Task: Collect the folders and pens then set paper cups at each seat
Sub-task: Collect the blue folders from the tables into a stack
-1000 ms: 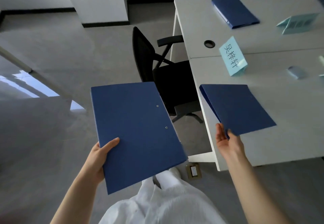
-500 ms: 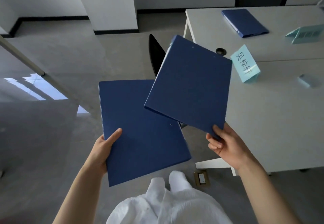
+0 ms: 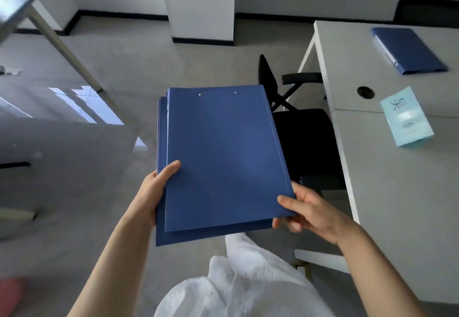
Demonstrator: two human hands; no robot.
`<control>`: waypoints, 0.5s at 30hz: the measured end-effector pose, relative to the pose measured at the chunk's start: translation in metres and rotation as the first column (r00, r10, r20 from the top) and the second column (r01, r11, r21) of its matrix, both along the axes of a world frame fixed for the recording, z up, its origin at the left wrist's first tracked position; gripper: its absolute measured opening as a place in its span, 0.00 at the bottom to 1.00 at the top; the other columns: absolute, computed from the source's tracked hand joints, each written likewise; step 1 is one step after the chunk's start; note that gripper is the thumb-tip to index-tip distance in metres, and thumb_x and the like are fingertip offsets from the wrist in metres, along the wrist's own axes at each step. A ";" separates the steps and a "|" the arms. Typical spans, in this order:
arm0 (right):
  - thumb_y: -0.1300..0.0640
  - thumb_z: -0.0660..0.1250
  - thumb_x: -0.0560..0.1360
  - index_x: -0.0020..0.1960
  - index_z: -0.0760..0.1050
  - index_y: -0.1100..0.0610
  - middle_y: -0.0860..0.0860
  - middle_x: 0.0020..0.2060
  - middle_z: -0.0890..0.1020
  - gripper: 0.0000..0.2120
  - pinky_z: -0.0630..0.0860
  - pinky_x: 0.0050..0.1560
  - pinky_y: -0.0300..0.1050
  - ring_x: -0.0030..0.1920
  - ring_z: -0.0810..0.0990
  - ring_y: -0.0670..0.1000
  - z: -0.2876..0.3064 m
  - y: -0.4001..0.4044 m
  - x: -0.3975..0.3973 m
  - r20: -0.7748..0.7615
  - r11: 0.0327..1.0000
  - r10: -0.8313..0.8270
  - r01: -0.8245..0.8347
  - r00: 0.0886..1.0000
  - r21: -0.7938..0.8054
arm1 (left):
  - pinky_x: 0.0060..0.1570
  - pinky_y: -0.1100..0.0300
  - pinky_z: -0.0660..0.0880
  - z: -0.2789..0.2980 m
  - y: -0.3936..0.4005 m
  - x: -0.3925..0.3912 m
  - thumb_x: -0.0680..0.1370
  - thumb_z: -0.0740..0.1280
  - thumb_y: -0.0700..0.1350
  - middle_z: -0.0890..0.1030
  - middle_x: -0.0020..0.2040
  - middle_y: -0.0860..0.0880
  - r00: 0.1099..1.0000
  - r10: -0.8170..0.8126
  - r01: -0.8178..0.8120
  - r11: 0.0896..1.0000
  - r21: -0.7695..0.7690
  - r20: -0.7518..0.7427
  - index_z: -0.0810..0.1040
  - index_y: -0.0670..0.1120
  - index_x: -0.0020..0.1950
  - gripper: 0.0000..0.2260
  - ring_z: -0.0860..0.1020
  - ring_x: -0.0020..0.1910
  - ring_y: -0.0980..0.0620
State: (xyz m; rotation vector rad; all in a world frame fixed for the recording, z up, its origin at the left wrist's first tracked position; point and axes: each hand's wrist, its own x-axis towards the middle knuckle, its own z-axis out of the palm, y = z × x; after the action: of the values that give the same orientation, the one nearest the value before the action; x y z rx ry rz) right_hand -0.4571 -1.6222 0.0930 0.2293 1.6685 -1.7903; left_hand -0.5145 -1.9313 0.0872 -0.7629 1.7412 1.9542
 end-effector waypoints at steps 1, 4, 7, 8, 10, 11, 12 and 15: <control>0.57 0.61 0.80 0.62 0.72 0.55 0.59 0.40 0.83 0.11 0.70 0.27 0.37 0.33 0.81 0.51 0.001 -0.003 -0.015 -0.020 0.997 0.046 -0.045 0.999 0.062 | 0.35 0.56 0.80 0.000 -0.004 -0.012 0.70 0.73 0.54 0.87 0.44 0.46 1.000 0.002 -0.002 1.000 -0.001 0.006 0.78 0.43 0.58 0.22 0.85 0.39 0.47; 0.56 0.66 0.78 0.52 0.76 0.59 0.57 0.40 0.84 0.08 0.73 0.27 0.38 0.34 0.83 0.54 0.001 -0.006 -0.065 -0.096 0.945 0.144 -0.108 0.985 0.310 | 0.32 0.56 0.80 -0.003 -0.010 -0.048 0.73 0.71 0.49 0.86 0.41 0.45 1.000 0.015 -0.015 1.000 0.005 0.014 0.78 0.42 0.58 0.17 0.85 0.36 0.47; 0.52 0.68 0.75 0.38 0.75 0.58 0.51 0.31 0.81 0.11 0.73 0.28 0.41 0.29 0.81 0.51 0.002 -0.007 -0.118 -0.141 0.860 0.170 -0.077 0.975 0.504 | 0.34 0.56 0.80 -0.002 -0.011 -0.087 0.75 0.69 0.49 0.86 0.43 0.45 0.999 0.045 -0.046 0.998 0.041 0.029 0.78 0.43 0.58 0.15 0.85 0.38 0.46; 0.48 0.68 0.74 0.35 0.74 0.58 0.51 0.30 0.80 0.15 0.74 0.28 0.44 0.29 0.81 0.50 0.003 -0.008 -0.142 -0.146 0.831 0.183 -0.074 0.972 0.551 | 0.35 0.55 0.80 -0.001 -0.012 -0.107 0.73 0.70 0.49 0.86 0.44 0.45 0.998 0.050 -0.052 0.997 0.051 0.030 0.78 0.43 0.58 0.17 0.85 0.39 0.46; 0.39 0.64 0.73 0.35 0.73 0.61 0.53 0.31 0.82 0.24 0.78 0.33 0.53 0.30 0.83 0.50 0.002 -0.007 -0.180 -0.155 0.737 0.244 -0.080 0.957 0.671 | 0.36 0.54 0.80 0.004 -0.011 -0.138 0.67 0.71 0.51 0.86 0.46 0.45 0.998 0.063 -0.064 0.996 0.065 0.020 0.78 0.43 0.59 0.22 0.85 0.40 0.46; 0.35 0.62 0.72 0.35 0.72 0.61 0.54 0.32 0.82 0.28 0.79 0.36 0.55 0.30 0.83 0.51 0.001 -0.006 -0.203 -0.154 0.664 0.288 -0.081 0.945 0.743 | 0.35 0.54 0.80 0.008 -0.011 -0.159 0.66 0.70 0.52 0.86 0.47 0.45 0.997 0.071 -0.072 0.995 0.074 0.015 0.78 0.43 0.59 0.23 0.85 0.41 0.45; 0.33 0.59 0.72 0.34 0.70 0.61 0.54 0.31 0.81 0.30 0.78 0.37 0.54 0.31 0.82 0.51 -0.002 -0.006 -0.223 -0.155 0.605 0.313 -0.071 0.937 0.793 | 0.35 0.55 0.80 0.009 -0.012 -0.175 0.66 0.70 0.52 0.86 0.47 0.44 0.997 0.075 -0.075 0.994 0.075 0.008 0.78 0.43 0.59 0.24 0.85 0.41 0.45; 0.31 0.55 0.73 0.39 0.73 0.60 0.54 0.36 0.81 0.31 0.74 0.41 0.49 0.39 0.81 0.54 -0.004 -0.012 -0.280 -0.209 0.641 0.236 0.010 0.949 0.767 | 0.36 0.54 0.81 0.014 -0.013 -0.221 0.66 0.70 0.52 0.86 0.49 0.43 0.998 0.059 -0.059 0.994 0.096 0.008 0.78 0.43 0.60 0.24 0.85 0.43 0.44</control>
State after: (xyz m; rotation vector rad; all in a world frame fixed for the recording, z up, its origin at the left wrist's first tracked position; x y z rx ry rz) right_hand -0.7375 -1.6339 0.0891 0.2160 2.5376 -0.9364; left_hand -0.7358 -1.9441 0.1007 -0.7932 1.6261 2.0564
